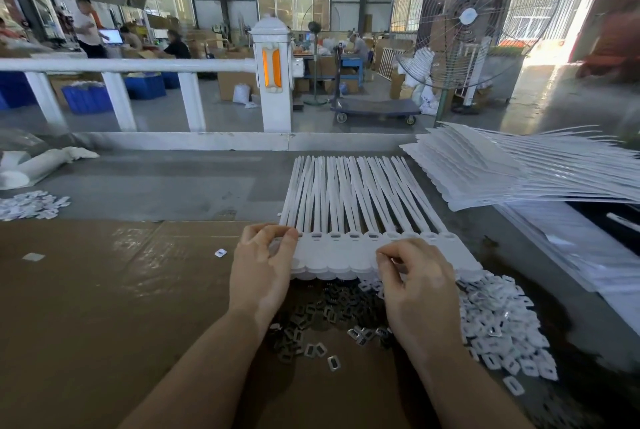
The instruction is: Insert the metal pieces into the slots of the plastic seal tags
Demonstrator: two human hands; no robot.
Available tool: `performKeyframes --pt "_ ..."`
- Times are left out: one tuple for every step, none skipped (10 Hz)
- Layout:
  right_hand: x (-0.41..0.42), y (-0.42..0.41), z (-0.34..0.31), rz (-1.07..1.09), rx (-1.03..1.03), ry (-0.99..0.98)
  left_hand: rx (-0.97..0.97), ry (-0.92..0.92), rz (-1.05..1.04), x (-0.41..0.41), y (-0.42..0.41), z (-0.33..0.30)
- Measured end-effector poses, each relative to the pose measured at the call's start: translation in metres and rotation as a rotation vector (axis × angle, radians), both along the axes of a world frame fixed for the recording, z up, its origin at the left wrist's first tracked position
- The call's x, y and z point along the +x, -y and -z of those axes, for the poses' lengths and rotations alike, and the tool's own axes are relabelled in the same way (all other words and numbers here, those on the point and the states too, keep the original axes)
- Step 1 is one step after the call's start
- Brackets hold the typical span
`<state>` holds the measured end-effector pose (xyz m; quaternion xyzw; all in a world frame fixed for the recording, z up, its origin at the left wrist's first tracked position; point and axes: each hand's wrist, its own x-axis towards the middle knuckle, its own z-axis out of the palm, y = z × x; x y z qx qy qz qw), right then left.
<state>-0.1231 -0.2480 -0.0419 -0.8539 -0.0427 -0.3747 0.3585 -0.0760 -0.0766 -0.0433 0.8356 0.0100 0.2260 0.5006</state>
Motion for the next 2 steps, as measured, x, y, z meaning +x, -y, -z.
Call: performKeyframes --pt "-0.0001 0.0015 0.0007 -0.006 -0.001 0.035 -0.012 -0.003 0.005 0.0012 -0.0013 0.0020" --pt "-0.0013 0.0001 0.0016 0.026 -0.006 0.051 -0.044 -0.023 -0.003 -0.0006 -0.0006 0.0005"
